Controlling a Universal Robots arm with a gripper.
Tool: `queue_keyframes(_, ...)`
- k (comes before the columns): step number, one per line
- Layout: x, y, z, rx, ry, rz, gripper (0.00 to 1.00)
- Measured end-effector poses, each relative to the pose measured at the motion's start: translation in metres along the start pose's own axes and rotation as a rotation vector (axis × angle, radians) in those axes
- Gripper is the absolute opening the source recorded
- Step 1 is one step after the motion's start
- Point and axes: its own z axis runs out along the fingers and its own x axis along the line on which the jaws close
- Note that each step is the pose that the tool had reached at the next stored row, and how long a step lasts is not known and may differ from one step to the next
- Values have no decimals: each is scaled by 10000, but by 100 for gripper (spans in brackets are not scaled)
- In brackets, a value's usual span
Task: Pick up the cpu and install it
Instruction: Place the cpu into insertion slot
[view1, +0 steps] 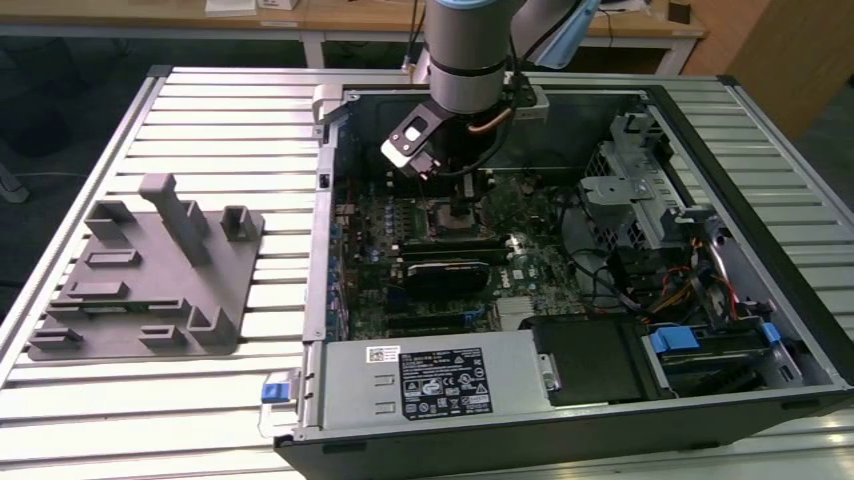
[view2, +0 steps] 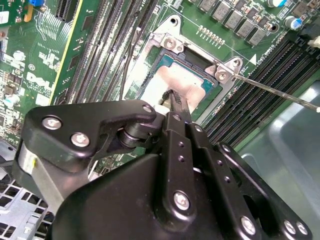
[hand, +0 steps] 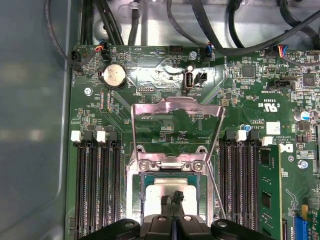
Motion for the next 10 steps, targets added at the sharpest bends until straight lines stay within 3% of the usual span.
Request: queue_keyframes(10, 1, -17, 32, 1, -1, 0, 11)
